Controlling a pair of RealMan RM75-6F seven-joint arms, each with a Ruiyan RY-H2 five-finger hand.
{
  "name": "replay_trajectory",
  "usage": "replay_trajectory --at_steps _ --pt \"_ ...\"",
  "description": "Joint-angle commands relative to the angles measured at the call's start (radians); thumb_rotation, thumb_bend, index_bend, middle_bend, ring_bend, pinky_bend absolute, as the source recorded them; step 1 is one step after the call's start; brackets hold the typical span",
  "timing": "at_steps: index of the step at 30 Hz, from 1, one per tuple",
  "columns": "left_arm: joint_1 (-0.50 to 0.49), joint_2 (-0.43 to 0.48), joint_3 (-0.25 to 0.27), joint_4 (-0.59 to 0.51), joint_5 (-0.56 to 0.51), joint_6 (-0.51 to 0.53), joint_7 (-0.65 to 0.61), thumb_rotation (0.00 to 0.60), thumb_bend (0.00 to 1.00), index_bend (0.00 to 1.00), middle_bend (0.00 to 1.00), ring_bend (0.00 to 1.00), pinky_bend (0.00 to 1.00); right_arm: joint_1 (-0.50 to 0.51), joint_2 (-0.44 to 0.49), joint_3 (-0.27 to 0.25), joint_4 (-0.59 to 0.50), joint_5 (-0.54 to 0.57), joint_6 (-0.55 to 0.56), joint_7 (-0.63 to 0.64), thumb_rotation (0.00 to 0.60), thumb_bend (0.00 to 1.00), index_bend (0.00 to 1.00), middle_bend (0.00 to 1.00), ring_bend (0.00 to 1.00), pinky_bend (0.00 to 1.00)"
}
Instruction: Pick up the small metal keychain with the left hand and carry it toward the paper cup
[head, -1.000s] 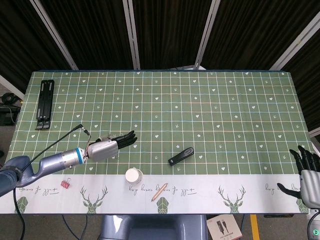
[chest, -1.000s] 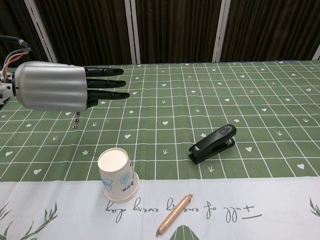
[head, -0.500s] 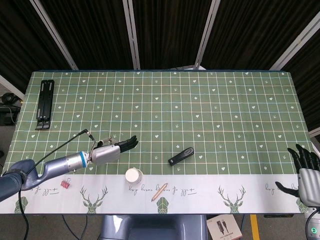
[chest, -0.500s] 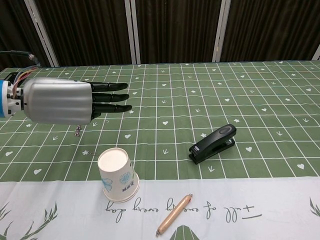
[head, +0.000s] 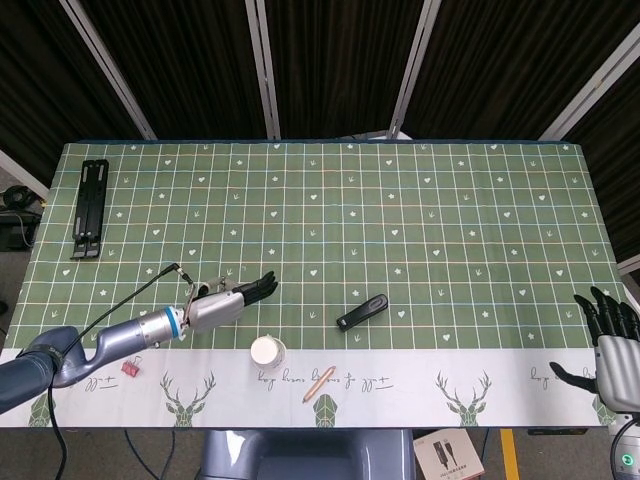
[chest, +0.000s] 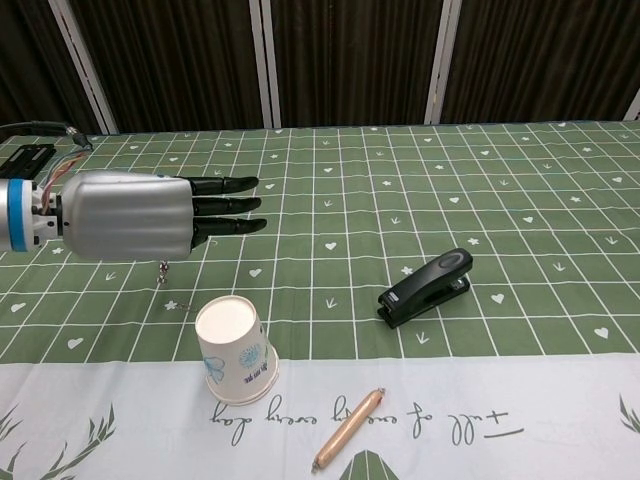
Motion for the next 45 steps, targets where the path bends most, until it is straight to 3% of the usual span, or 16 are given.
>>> replay_trajectory --at_steps 1,45 --pt "0.002 -0.004 -0.005 0.004 -0.006 -0.002 0.002 0.600 0.45 0.68 0.00 0.00 0.00 0.000 0.000 0.000 0.000 0.000 0.000 0.000 0.600 0.05 0.12 0.00 0.00 0.02" --pt "0.020 -0.075 -0.004 0.047 -0.042 -0.028 0.007 0.600 0.46 0.68 0.00 0.00 0.00 -0.003 0.006 0.000 0.001 -0.001 0.004 0.011 0.600 0.05 0.12 0.00 0.00 0.02"
